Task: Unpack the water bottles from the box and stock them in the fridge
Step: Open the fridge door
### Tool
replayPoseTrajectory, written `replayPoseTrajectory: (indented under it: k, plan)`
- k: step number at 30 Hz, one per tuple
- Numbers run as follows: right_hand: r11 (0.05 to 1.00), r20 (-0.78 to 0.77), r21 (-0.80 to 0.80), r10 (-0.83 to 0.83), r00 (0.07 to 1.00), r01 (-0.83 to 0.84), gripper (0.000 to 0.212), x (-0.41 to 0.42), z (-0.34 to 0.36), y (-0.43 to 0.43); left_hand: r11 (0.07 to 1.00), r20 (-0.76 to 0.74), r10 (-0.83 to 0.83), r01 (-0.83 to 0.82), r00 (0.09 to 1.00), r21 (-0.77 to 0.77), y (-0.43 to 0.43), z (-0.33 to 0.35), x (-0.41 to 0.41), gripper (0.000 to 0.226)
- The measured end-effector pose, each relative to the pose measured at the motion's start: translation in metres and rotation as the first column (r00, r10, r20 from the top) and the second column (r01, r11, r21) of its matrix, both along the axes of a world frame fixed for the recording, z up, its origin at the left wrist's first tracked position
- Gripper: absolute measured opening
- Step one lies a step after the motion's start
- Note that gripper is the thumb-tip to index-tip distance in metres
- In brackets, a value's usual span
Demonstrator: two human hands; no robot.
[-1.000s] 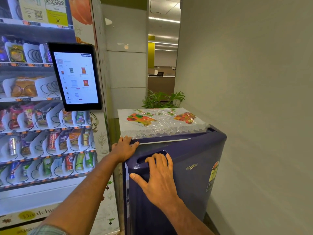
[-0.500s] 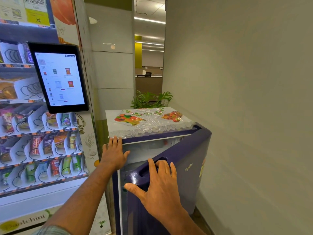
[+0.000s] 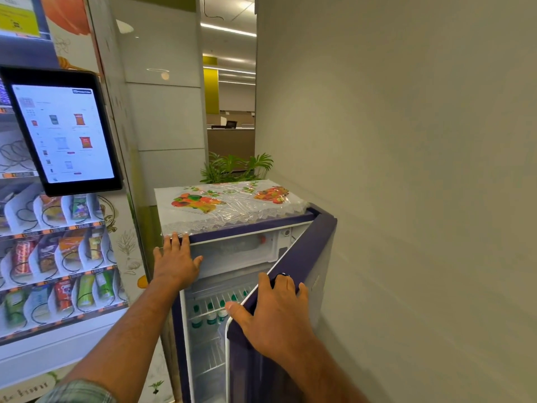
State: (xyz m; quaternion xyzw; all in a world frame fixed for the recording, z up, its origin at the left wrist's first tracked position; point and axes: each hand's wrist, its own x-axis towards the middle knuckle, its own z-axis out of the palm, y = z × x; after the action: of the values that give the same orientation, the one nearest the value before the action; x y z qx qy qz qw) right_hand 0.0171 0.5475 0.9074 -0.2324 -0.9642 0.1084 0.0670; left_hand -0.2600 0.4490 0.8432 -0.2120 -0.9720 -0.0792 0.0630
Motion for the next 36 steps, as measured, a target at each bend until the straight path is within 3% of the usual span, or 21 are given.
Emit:
replayPoseTrajectory:
  k: [8,15,27,36]
  plan:
    - [0.999,-0.043,-0.031,-0.037,0.998,0.036,0.071,0.023,0.000,0.003,1.000,0.005,0.027,-0.027,1.000,-0.003,0.006,0.000,0.003,0.079]
    - [0.995,-0.053,-0.051,-0.086,0.995,0.083,0.074,0.033,-0.001,0.008,0.999,0.004,0.033,-0.033,0.999,-0.002,0.008,0.002,0.006,0.079]
    - [0.990,0.002,-0.014,-0.137,0.991,0.137,0.056,0.072,0.007,0.035,0.999,-0.067,0.038,-0.037,0.997,0.019,0.013,-0.006,0.010,0.078]
    - [0.952,0.067,0.145,-0.282,0.957,0.271,0.060,0.110,0.013,0.070,0.998,-0.090,0.049,-0.045,0.995,0.043,0.023,-0.008,0.013,0.076]
